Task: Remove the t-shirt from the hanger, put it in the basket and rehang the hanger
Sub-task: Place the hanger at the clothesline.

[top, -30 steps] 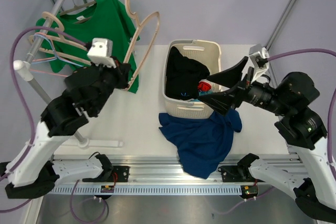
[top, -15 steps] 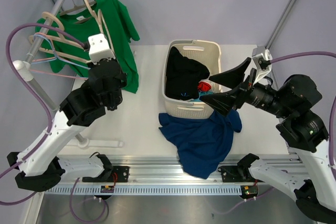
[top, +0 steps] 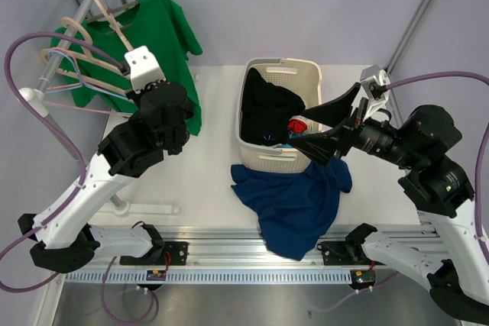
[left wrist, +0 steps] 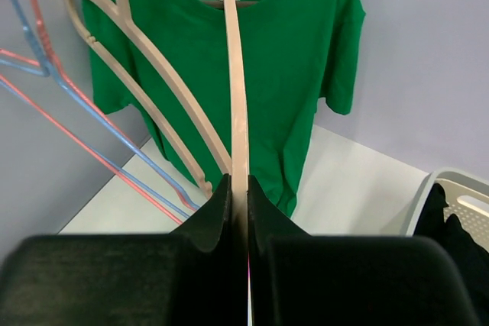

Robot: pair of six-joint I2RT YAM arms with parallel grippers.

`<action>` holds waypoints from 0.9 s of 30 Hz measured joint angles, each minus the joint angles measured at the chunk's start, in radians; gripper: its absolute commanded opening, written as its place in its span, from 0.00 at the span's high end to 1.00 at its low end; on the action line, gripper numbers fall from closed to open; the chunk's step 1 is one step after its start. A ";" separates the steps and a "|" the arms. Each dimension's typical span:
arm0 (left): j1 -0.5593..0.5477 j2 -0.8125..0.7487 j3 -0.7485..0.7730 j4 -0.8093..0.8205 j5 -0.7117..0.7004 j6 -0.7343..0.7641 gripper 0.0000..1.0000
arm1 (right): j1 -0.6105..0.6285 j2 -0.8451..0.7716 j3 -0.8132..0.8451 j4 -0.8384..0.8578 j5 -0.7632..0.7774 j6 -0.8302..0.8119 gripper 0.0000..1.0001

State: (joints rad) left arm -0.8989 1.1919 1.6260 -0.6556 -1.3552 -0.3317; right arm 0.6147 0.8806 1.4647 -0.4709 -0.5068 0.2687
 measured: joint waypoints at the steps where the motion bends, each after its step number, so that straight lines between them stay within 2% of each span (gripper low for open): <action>1: 0.000 -0.001 0.000 0.000 -0.011 -0.001 1.00 | 0.000 0.002 0.000 0.000 0.000 0.000 0.00; 5: 0.010 0.007 0.005 0.000 -0.039 0.005 1.00 | 0.000 0.006 -0.002 0.000 -0.002 -0.001 0.01; 13: 0.146 0.145 0.100 0.012 -0.048 0.024 1.00 | 0.000 -0.002 -0.026 0.000 -0.008 -0.001 0.01; 18: 0.192 0.217 0.138 0.017 -0.048 0.031 1.00 | 0.000 -0.014 -0.028 0.001 -0.009 -0.001 0.00; 27: 0.245 0.246 0.142 0.020 -0.051 0.034 1.00 | 0.000 -0.021 -0.037 0.002 -0.019 0.000 0.01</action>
State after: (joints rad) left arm -0.6537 1.4376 1.7683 -0.6353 -1.4067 -0.2974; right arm 0.6147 0.8593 1.4277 -0.4686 -0.5255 0.2684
